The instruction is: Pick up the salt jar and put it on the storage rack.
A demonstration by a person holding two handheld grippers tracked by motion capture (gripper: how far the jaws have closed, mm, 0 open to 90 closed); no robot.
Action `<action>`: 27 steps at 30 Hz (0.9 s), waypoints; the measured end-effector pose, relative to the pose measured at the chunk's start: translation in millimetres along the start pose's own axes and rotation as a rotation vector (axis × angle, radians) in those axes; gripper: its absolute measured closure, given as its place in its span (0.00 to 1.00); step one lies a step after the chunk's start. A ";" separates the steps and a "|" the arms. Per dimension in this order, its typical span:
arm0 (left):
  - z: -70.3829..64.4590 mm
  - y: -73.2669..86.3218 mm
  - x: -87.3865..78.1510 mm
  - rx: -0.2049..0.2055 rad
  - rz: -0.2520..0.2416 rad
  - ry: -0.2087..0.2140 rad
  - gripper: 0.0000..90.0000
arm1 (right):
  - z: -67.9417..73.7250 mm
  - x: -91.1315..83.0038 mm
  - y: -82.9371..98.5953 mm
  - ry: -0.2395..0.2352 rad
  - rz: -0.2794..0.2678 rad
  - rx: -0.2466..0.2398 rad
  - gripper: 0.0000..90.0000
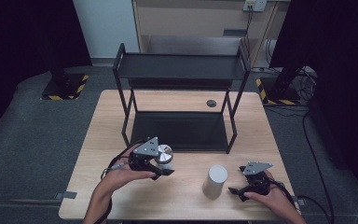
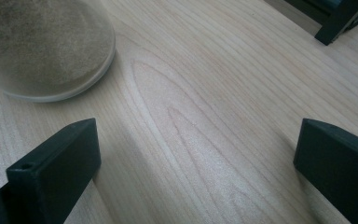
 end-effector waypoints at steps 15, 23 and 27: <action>21.9 -41.1 -28.0 0.007 0.009 0.004 0.33 | 0.4 0.0 -0.2 0.001 0.001 0.002 0.02; 33.0 -62.0 -40.3 0.007 0.006 -0.003 0.33 | 0.6 0.1 -0.3 0.002 0.001 0.004 0.01; 37.7 -71.0 -47.4 0.003 0.003 -0.014 0.33 | 0.6 0.1 -0.3 0.002 0.001 0.004 0.02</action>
Point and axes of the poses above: each handheld gripper's, and its own axes: x roughly forward along the jaws, y roughly out of its underside, z roughly to its left, the point moved 3 cm from there along x, roughly forward along the jaws, and after that the axes turned 6 degrees about z, right-handed, at the moved point
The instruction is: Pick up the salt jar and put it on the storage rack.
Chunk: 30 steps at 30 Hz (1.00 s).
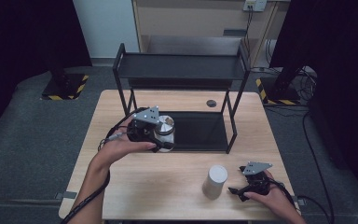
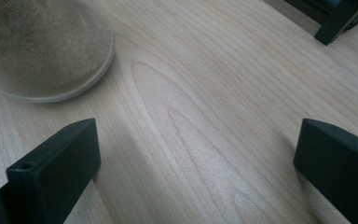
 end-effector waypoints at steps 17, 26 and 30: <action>20.2 -43.9 -28.7 -0.004 0.016 -0.047 0.33 | -0.1 0.1 0.2 0.000 -0.002 -0.001 0.02; 26.5 -60.9 -34.5 0.000 0.020 -0.065 0.33 | -0.2 0.1 0.1 0.000 -0.002 -0.003 0.02; 29.5 -69.2 -35.9 0.010 0.021 -0.064 0.33 | -0.2 0.1 0.2 0.000 -0.002 -0.003 0.02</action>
Point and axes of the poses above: each handheld gripper's, and its own axes: x roughly forward along the jaws, y roughly out of its underside, z roughly to its left, the point moved 3 cm from there along x, roughly forward along the jaws, and after that the axes turned 6 degrees about z, right-handed, at the moved point
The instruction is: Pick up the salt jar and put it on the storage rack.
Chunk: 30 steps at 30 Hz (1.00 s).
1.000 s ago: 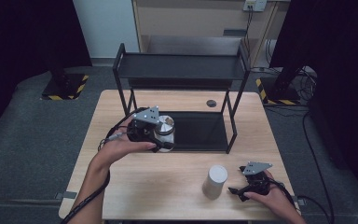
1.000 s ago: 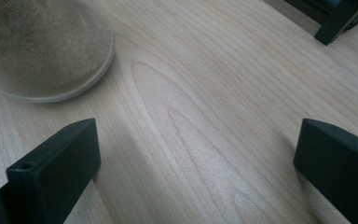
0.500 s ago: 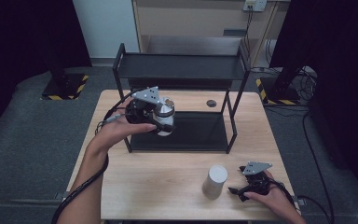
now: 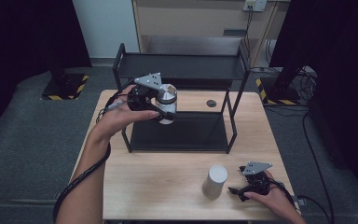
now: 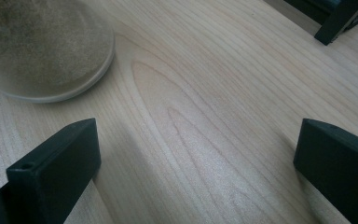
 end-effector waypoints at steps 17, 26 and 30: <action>16.7 -27.4 -15.9 0.000 -0.004 -0.022 0.33 | -0.1 -0.2 -0.2 0.000 0.001 0.000 0.02; 23.0 -33.8 -24.6 -0.008 -0.006 -0.041 0.33 | 0.0 -0.1 -0.2 0.000 0.001 0.000 0.02; 25.0 -38.2 -29.4 -0.011 -0.010 -0.053 0.33 | 0.0 -0.1 -0.2 0.000 0.001 0.000 0.02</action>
Point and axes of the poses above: each handheld gripper's, and its own axes: x roughly forward along the jaws, y roughly out of its underside, z roughly to its left, the point moved 3 cm from there along x, roughly forward along the jaws, and after that the axes turned 6 degrees about z, right-handed, at the moved point
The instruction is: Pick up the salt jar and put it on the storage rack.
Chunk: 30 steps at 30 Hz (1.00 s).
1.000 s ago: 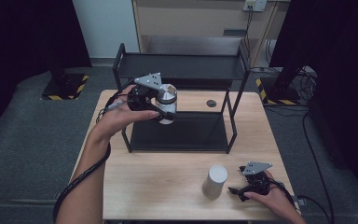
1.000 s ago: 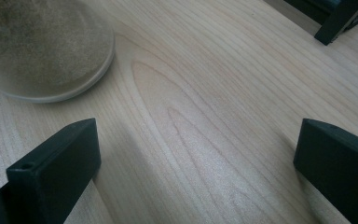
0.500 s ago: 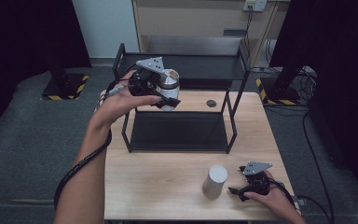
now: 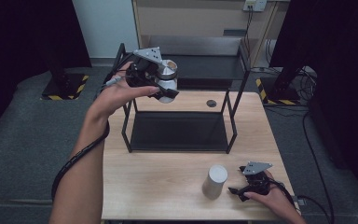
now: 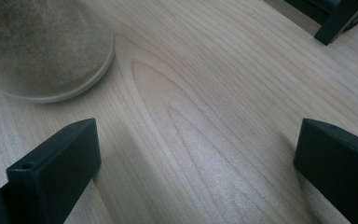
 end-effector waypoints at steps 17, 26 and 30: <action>17.6 -12.7 -1.1 -0.023 -0.003 -0.020 0.33 | 0.0 0.0 0.0 0.000 0.000 0.000 0.02; 20.1 -16.6 -3.2 -0.065 -0.023 -0.078 0.33 | -0.5 0.0 0.2 -0.001 -0.001 0.000 0.02; 17.9 -18.6 -3.7 -0.098 -0.038 -0.121 0.33 | -0.5 0.0 0.2 -0.001 -0.001 0.000 0.02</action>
Point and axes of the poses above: each handheld gripper's, and its own axes: x roughly forward along the jaws, y roughly out of its underside, z roughly to its left, the point moved 3 cm from there along x, roughly forward along the jaws, and after that the axes turned 6 degrees about z, right-handed, at the moved point
